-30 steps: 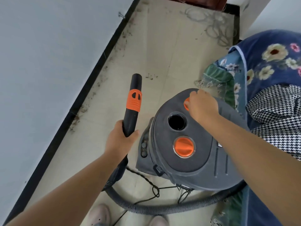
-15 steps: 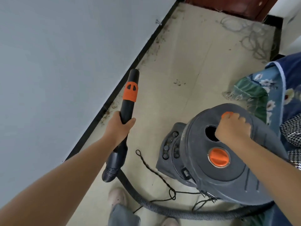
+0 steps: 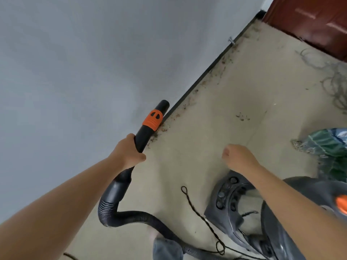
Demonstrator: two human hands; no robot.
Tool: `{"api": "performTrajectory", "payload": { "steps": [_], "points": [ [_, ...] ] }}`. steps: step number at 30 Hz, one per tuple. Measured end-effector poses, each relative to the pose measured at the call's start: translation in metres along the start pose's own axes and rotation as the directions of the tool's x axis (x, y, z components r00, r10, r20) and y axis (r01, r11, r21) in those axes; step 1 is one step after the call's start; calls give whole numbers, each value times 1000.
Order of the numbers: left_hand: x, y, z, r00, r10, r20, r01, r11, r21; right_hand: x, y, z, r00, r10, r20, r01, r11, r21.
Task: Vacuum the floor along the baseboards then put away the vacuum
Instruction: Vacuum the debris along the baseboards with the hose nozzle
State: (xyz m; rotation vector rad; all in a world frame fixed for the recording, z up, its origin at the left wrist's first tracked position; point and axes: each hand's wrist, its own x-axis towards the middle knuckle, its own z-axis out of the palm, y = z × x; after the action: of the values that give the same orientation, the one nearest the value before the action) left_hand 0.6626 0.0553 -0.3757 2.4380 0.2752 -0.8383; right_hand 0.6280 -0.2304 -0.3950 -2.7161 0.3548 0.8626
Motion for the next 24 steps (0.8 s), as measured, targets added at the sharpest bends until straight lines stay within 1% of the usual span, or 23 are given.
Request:
{"api": "performTrajectory", "payload": {
  "steps": [4,7,8,10,12,13,17,20,22,24],
  "points": [
    [10,-33,-23,999,-36,-12,35,999,-30,22,-89,-3,994,-105,19,99,975,201],
    [13,-51,-24,999,-50,11,51,998,-43,37,-142,-1,989,-131,61,98,917,388],
    [12,-55,-23,998,-51,32,52,998,-43,40,-156,0,987,-127,93,74,897,436],
    [9,-62,-21,996,-50,68,53,997,-58,41,-179,1,971,-116,210,-2,871,491],
    [6,-67,-25,994,-48,99,57,995,-83,38,-197,1,931,-119,345,-80,856,510],
    [4,-69,-27,993,-42,106,52,994,-98,36,-204,0,915,-118,385,-110,846,521],
    [-1,-74,-40,994,-33,100,49,987,-154,35,-228,-3,881,-153,448,-170,782,600],
    [-8,-77,-50,992,-78,101,93,982,-164,40,-250,-8,817,-204,539,-292,660,692],
    [-11,-75,-55,989,-120,92,134,976,-171,45,-261,-9,776,-227,589,-369,594,715],
    [-12,-70,-59,984,-149,100,164,973,-162,52,-269,-11,764,-218,607,-426,536,729]
  ]
}}
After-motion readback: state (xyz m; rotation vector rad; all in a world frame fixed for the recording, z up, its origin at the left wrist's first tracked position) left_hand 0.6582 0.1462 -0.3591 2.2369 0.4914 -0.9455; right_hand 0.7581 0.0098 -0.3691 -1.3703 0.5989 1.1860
